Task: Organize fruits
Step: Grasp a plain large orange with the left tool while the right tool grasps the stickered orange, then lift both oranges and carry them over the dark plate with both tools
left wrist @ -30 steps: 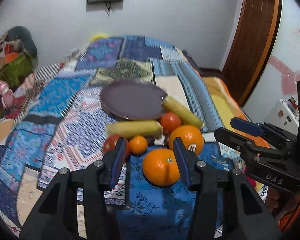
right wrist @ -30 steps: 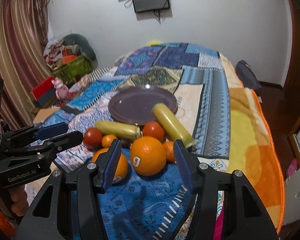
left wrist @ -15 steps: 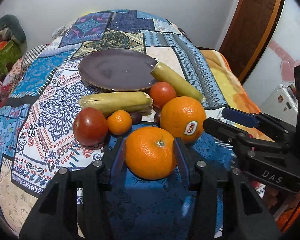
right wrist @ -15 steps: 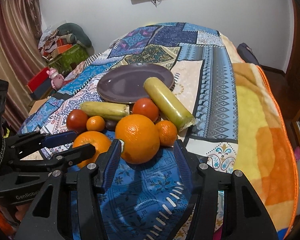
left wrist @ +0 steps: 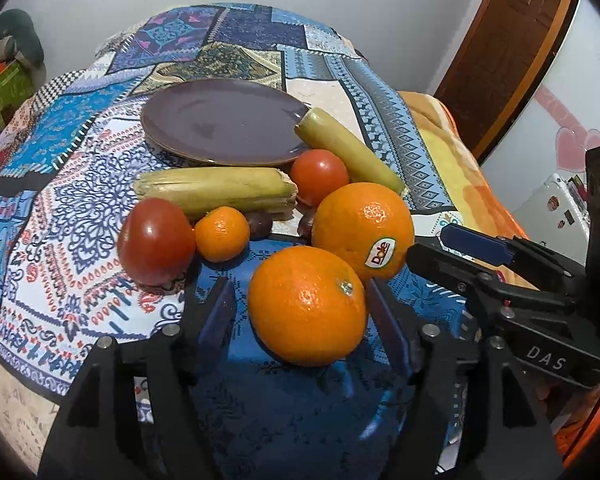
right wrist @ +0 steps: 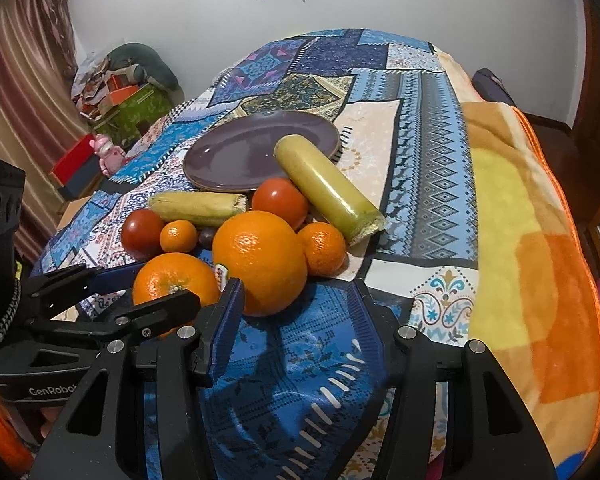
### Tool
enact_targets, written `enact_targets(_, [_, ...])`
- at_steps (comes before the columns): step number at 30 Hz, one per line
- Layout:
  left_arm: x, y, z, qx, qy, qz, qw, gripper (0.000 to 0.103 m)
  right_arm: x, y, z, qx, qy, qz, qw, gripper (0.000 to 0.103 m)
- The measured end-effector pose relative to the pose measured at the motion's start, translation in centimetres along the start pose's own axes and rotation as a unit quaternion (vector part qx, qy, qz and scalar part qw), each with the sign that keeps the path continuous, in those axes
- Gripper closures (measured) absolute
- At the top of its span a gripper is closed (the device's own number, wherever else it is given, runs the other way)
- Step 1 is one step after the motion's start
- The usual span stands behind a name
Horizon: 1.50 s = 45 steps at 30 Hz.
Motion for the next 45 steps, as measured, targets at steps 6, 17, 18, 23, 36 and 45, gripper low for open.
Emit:
enact_targets(6, [-0.1, 0.1, -1.7, 0.019, -0.001, 0.002, 0.9998, 0.039, -0.7, 0.2, 0.1, 0.004, -0.002, -0.009, 1.000, 0.052])
enact_targets(17, [1.7, 0.3, 1.6, -0.012, -0.044, 0.006, 0.9989, 0.040, 1.8, -0.2, -0.8, 0.006, -0.020, 0.020, 1.000, 0.052])
enact_targets(18, [2.0, 0.3, 2.1, -0.017, -0.046, 0.009, 0.9987, 0.040, 2.0, -0.2, -1.0, 0.008, -0.021, 0.023, 0.999, 0.052])
enact_targets(23, [2.6, -0.2, 3.9, -0.041, -0.061, 0.004, 0.9973, 0.040, 2.9, -0.6, -2.0, 0.005, -0.012, 0.033, 0.999, 0.051])
enact_targets(36, [2.8, -0.9, 3.9, -0.048, -0.059, -0.005, 0.9971, 0.040, 4.6, -1.1, -4.1, 0.015, -0.003, 0.065, 0.998, 0.042])
enact_targets(45, [2.9, -1.3, 4.5, -0.055, -0.060, -0.005, 0.9966, 0.040, 4.5, -1.1, -4.2, 0.014, -0.018, 0.056, 0.998, 0.045])
Point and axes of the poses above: each gripper's, at about its wrist camera, not at the fingertips, and z roughly against the way its jaws point, x to its left, y to its underside, the point moved 4 cm from there along -z, roughly the way its jaws point, and after that the axes turned 10 degrees about y, right-handed, at the moved point
